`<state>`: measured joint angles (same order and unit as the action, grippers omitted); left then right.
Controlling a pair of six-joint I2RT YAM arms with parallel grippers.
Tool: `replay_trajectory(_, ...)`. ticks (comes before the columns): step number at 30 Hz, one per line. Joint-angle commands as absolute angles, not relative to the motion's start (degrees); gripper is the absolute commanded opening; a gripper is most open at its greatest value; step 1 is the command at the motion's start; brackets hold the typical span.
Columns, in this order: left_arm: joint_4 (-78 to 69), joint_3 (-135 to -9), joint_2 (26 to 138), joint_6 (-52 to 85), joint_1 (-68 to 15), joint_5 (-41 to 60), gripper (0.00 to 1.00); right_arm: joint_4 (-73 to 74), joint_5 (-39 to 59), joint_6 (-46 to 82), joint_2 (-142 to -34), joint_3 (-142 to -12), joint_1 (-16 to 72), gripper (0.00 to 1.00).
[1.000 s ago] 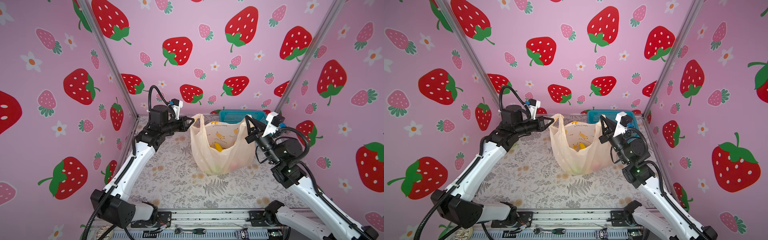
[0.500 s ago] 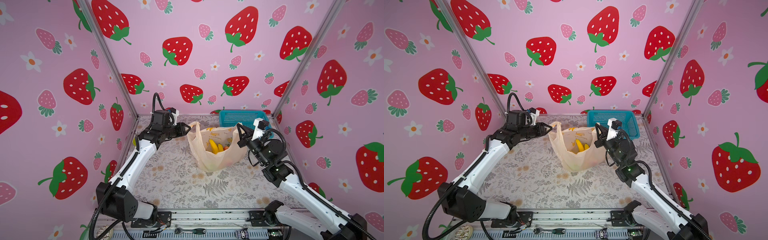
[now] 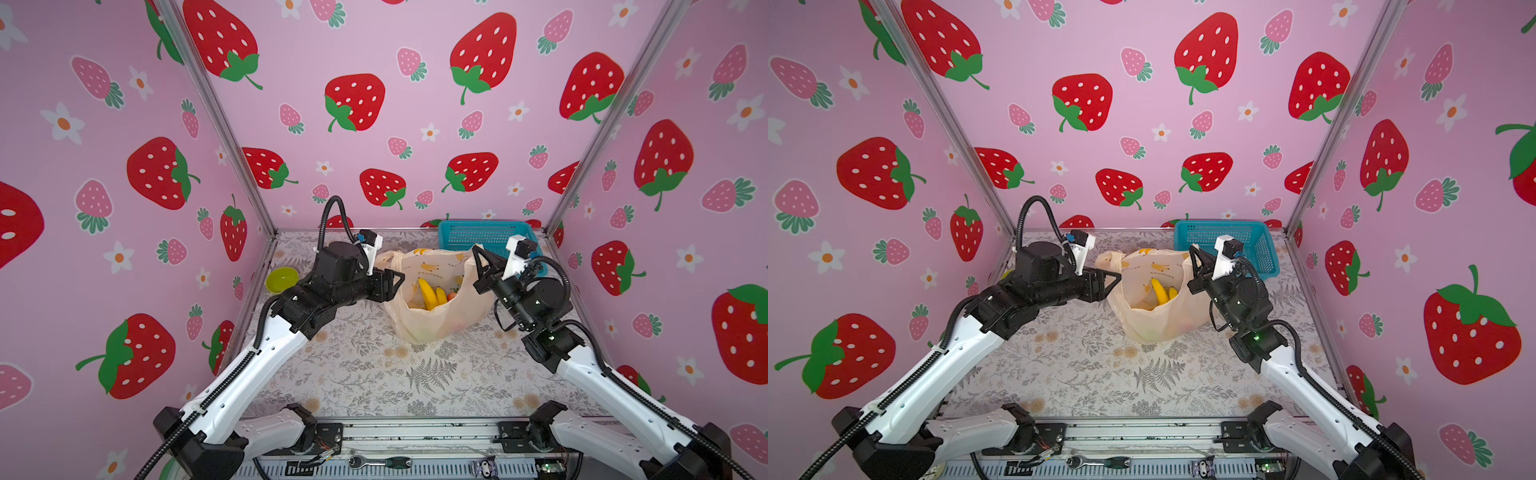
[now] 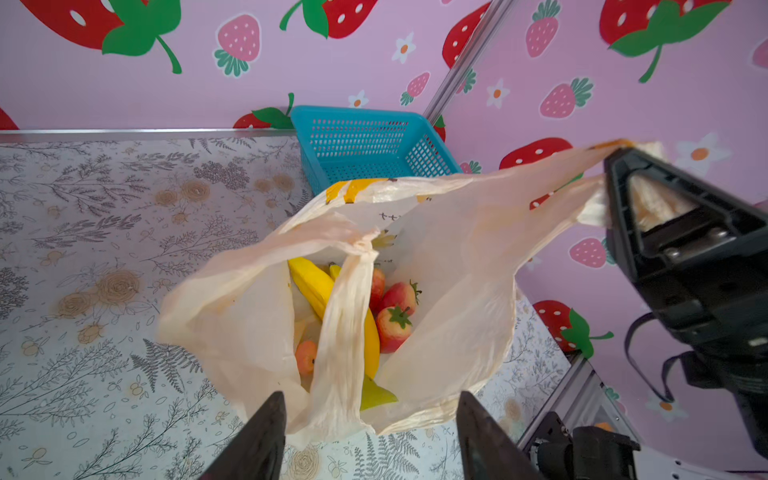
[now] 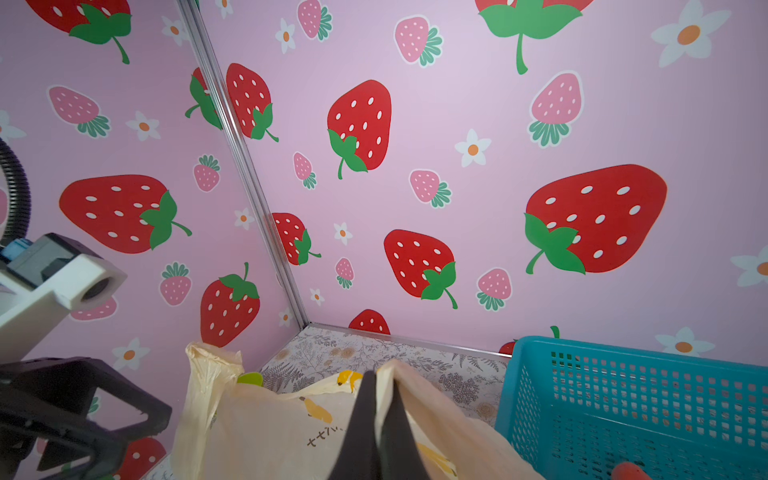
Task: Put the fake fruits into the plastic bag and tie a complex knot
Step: 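Pull the bag handles apart and upward with both grippers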
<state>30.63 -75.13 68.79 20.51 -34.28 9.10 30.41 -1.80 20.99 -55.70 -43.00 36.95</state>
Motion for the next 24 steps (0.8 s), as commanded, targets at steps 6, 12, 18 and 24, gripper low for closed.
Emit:
replay_trajectory(6, 33.30, -83.75, 76.95, 15.29, -34.77, 4.03, 0.60, 32.52, -1.85, 21.27, -55.07, -42.72, 36.74, 0.00)
replay_trajectory(12, 33.29, -91.40, 81.85, 15.95, -34.19, 9.58, 0.34, 31.74, -2.61, 20.10, -54.08, -42.54, 36.74, 0.00)
replay_trajectory(18, 30.63, -91.57, 77.64, 17.08, -31.17, 14.19, 0.14, 23.65, -8.58, 13.83, -50.18, -46.32, 36.65, 0.00)
replay_trajectory(24, 21.73, -83.05, 70.95, 23.29, -23.24, 24.62, 0.10, 15.51, -15.55, 7.74, -49.08, -51.37, 36.52, 0.00)
